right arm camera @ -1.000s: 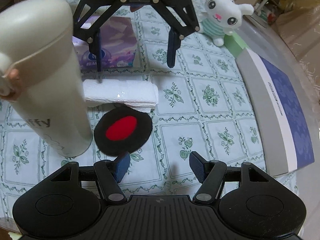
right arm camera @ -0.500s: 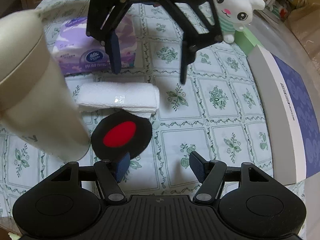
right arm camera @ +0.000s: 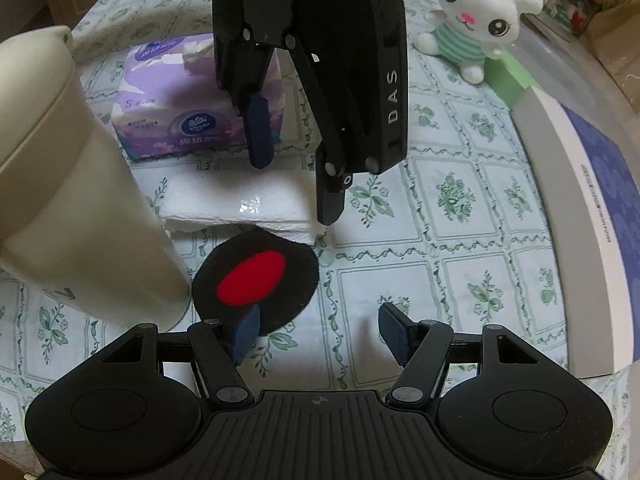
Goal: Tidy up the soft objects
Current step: 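Grasp the white paper towel with the left tool while the right tool grasps the black-red pad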
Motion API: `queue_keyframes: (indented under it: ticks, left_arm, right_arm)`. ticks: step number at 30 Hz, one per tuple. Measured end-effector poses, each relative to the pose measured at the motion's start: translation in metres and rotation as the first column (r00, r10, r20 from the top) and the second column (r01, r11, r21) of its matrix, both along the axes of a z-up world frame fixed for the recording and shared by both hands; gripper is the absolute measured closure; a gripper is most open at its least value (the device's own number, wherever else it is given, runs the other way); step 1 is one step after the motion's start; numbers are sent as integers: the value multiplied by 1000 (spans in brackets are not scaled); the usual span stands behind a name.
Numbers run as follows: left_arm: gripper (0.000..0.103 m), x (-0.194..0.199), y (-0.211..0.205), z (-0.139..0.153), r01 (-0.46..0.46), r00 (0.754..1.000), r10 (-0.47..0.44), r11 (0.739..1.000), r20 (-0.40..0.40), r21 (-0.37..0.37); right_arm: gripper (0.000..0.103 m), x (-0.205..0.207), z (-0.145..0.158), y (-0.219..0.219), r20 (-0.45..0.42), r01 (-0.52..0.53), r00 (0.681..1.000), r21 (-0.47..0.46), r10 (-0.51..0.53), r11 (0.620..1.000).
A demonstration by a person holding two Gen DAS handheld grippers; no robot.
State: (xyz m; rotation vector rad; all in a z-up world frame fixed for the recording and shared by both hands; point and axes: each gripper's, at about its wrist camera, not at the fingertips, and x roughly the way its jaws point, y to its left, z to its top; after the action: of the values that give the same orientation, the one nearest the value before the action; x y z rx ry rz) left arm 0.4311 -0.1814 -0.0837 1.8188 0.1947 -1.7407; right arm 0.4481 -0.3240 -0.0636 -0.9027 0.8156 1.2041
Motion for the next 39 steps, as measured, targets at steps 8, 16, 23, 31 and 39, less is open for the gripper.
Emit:
queue_keyframes:
  ticks: [8,16,23,31,39]
  left_arm:
    - [65,9,-12,-8,-30,998,34,996,-50,81]
    - [81,22,-14,-9,-207,978,209,974,-12,96]
    - [82,52,2,5,-426,904,426,904,-21,-7]
    - [82,51,15,4,-563,826,562,826,-32,-30]
    - [82,57,40,18,-792,610,785,603,-110,-89]
  right_arm:
    - [38,9,-4,8,-67,16,998,-16,-17,1000]
    - [40,15,-9,16,-158,65,985,-35,-70,997]
    - [62,19,-19,25,-207,110,971,-55,-119,992]
    - [84,23,-17,29,-210,180,960,-44,-185,983]
    - [89,27,-1,14,-92,356,930,-14,-356,934]
